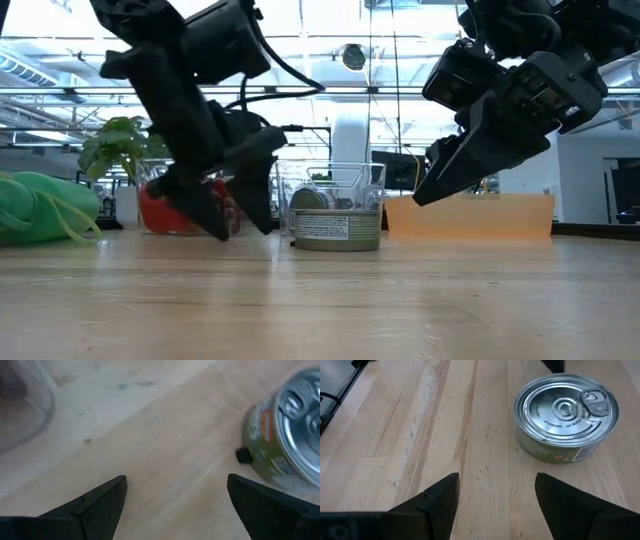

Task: Pick & Place Food Item
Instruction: Put the green tuna can into the right transparent bin

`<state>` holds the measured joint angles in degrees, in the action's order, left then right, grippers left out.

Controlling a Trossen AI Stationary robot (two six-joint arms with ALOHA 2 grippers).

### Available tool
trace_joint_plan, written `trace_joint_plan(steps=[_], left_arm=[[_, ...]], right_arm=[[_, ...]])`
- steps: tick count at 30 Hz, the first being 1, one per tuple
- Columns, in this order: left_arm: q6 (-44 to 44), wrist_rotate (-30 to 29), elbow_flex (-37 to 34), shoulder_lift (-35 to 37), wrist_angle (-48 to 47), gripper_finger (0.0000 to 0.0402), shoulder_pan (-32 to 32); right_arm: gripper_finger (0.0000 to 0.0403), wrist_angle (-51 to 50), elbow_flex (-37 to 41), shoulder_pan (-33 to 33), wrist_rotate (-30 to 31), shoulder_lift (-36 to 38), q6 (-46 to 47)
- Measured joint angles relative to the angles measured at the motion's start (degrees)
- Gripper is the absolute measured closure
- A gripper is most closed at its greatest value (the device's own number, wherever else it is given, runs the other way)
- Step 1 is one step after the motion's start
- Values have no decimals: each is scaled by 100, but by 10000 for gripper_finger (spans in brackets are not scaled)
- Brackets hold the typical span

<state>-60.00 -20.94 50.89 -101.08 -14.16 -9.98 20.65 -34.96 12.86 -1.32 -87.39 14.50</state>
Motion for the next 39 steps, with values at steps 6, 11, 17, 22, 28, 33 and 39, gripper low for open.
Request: trace_joint_plan(steps=[6, 11, 17, 22, 28, 33, 39], left_arm=[[-4, 34, 9, 7, -34, 41, 2], [221, 337, 4, 82, 154, 41, 23], [387, 512, 7, 308, 327, 41, 22], [570, 487, 7, 336, 760, 41, -35], [586, 311, 9, 282, 940, 41, 2], [550, 222, 7, 282, 886, 41, 59], [514, 232, 7, 282, 1124, 41, 57]], right_arm=[[156, 13, 0, 0, 1, 0, -6], [156, 11, 0, 0, 0, 0, -9], [156, -148, 3, 0, -17, 0, -15], [156, -253, 4, 0, -18, -1, -16], [156, -202, 2, 0, -20, -1, -4], [156, -206, 4, 0, -20, -2, -2], [156, -206, 4, 0, -20, 0, -2]])
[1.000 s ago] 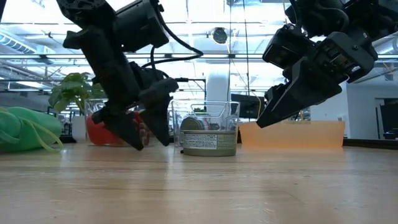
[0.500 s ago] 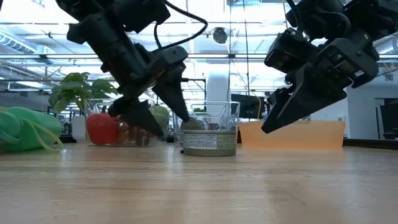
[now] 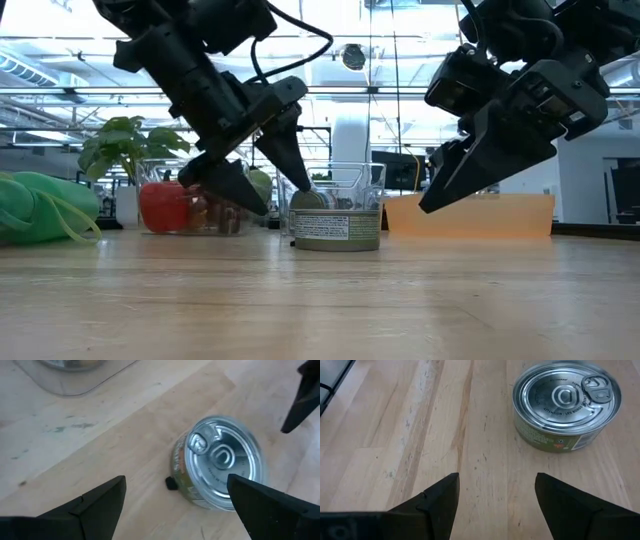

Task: Pick & Place Food Item
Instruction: Put the green tuna can into the right transparent bin

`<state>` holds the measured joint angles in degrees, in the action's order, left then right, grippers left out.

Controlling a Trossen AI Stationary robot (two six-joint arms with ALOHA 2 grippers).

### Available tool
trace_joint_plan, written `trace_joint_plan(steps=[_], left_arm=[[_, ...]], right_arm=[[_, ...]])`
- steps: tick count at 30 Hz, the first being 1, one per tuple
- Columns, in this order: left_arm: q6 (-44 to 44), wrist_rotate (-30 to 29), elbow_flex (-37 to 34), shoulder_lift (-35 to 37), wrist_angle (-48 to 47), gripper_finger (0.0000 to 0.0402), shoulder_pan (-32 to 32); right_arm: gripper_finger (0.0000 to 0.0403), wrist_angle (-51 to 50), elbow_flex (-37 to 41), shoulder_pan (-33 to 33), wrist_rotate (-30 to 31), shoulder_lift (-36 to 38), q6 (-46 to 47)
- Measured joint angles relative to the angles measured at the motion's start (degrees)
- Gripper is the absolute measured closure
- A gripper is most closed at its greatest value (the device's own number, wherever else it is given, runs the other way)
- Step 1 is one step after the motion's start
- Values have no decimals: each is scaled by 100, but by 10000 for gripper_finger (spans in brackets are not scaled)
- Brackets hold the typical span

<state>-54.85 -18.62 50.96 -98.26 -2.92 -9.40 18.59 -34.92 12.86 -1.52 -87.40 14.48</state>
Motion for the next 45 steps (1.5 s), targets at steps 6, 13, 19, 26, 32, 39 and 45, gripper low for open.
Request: trace_joint_plan(steps=[6, 13, 19, 26, 32, 39, 45], left_arm=[[-53, 77, 41, -119, -31, 41, -15], [216, 102, 507, -507, -157, 41, -46], [-11, 70, 632, -466, -702, 41, -25], [-427, 51, 664, -522, -1190, 41, -27], [-364, 115, 664, -520, -1293, 41, -27], [-876, 260, 685, -492, -1988, 41, -58], [-1009, 394, 682, -468, -2124, 41, -60]], right_arm=[[156, 0, 0, 0, -1, -2, 0], [156, 42, -2, 0, -2, 0, 2], [156, -4, -2, 0, -2, -2, 82], [156, -3, -2, 0, -2, -2, 90], [156, -4, -2, 0, -2, -2, 89], [156, -4, -2, 0, -2, -2, 81], [156, -4, -2, 0, -2, -2, 85]])
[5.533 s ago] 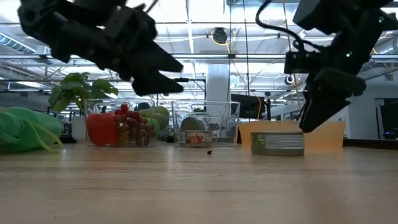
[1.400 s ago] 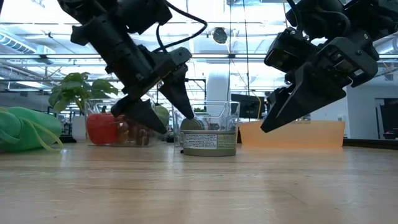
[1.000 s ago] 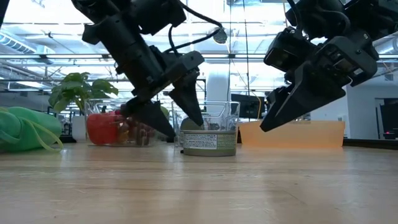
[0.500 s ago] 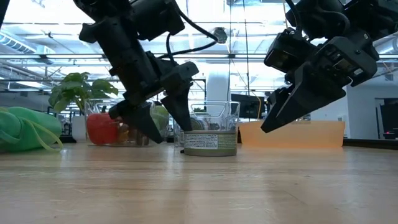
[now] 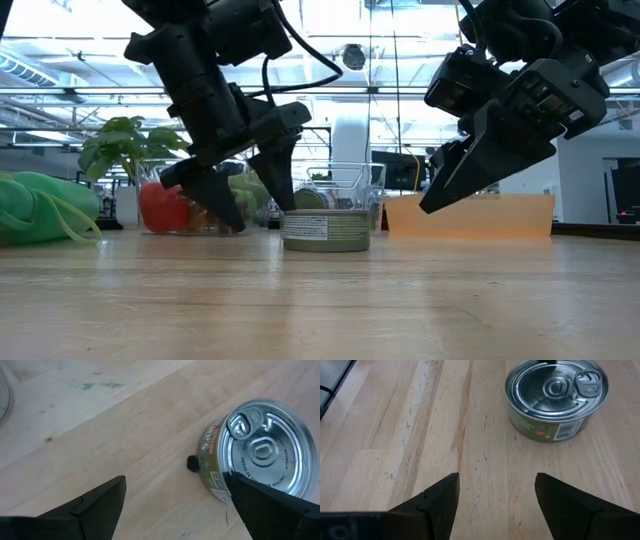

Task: Pick & Place Food Item
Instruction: Put the green tuna can into the right transparent bin

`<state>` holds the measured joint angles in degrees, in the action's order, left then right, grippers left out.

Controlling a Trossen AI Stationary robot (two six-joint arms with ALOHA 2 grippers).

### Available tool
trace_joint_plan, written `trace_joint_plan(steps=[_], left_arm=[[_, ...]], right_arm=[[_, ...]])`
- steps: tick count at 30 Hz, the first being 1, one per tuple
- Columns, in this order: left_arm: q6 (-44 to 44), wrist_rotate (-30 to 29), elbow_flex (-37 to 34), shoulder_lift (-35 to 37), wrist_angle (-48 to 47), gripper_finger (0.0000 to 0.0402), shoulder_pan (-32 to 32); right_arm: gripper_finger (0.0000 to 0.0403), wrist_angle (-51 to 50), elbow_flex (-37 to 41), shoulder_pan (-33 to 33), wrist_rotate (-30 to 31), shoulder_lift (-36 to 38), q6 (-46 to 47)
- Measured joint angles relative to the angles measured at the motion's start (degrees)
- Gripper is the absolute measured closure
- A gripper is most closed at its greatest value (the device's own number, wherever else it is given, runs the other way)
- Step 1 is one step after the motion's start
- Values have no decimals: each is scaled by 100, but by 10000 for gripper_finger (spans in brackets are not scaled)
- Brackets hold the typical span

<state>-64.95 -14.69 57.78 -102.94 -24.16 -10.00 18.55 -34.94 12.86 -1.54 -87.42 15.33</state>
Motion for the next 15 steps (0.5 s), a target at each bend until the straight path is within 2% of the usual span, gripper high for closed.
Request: trace_joint_plan(steps=[12, 15], left_arm=[[-139, 493, -1, 105, -167, 41, 33], [-128, 616, 209, 103, -695, 41, 16]], right_arm=[[156, 0, 0, 0, 0, 0, 0], [156, 0, 0, 0, 0, 0, 0]])
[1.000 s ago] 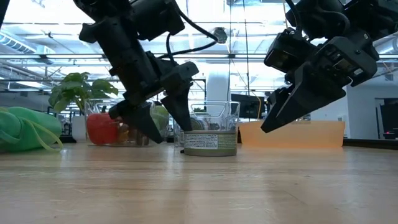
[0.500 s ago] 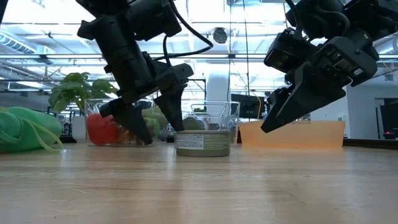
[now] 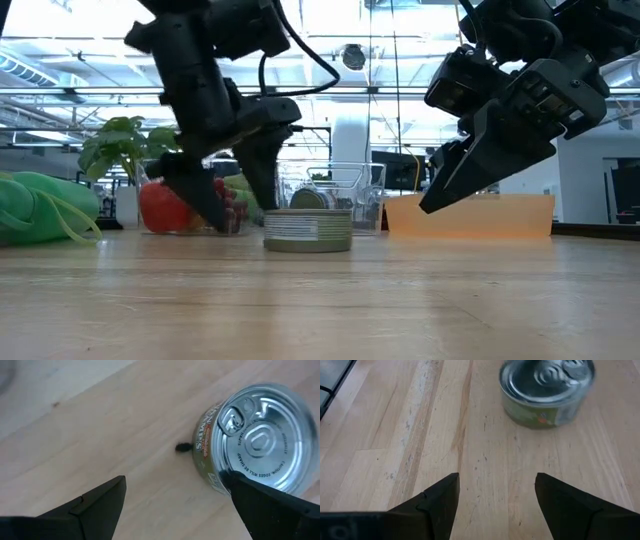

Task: Pick & Place Food Item
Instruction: Put the green tuna can into the right transparent bin

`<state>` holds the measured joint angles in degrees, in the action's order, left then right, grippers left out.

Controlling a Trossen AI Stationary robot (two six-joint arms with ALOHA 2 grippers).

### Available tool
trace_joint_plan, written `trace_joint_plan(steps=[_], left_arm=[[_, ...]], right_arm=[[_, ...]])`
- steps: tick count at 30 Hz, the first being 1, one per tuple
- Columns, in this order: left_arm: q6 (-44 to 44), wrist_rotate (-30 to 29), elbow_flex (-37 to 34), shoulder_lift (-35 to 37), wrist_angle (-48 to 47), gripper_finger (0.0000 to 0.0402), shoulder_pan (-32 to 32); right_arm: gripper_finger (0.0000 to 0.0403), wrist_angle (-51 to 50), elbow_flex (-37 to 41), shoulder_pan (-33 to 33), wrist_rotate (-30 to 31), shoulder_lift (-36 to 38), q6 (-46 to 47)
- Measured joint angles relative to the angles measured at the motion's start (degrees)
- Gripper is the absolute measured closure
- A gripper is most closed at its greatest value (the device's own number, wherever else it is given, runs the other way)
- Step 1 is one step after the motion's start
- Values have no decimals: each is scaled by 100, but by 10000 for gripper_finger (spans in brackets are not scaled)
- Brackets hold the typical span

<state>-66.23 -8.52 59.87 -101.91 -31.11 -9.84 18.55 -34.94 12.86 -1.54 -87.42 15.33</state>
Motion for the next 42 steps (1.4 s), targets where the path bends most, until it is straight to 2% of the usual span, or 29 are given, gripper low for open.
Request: trace_joint_plan(steps=[7, 9, 14, 22, 30, 34, 42], left_arm=[[10, -270, 515, -24, -1238, 41, -123], [237, -455, 517, -24, -1230, 41, -159], [53, -135, 487, -14, -1402, 41, -110], [-335, -112, 201, 13, -1338, 41, -186], [-367, -104, 178, 9, -1457, 41, -193], [-517, -131, 143, -16, -1809, 41, -193], [-567, -309, 141, -30, -1879, 41, -193]], right_arm=[[156, -4, 0, 0, -2, 0, 0], [156, -13, 0, 0, -2, 0, 0], [156, -15, 0, 0, -2, 0, 0], [156, -3, 0, 0, -2, 0, 1], [156, 2, 0, 0, -2, 0, 2], [156, 1, 0, 0, -2, 0, 2], [156, 132, 0, 0, 10, 0, -126]])
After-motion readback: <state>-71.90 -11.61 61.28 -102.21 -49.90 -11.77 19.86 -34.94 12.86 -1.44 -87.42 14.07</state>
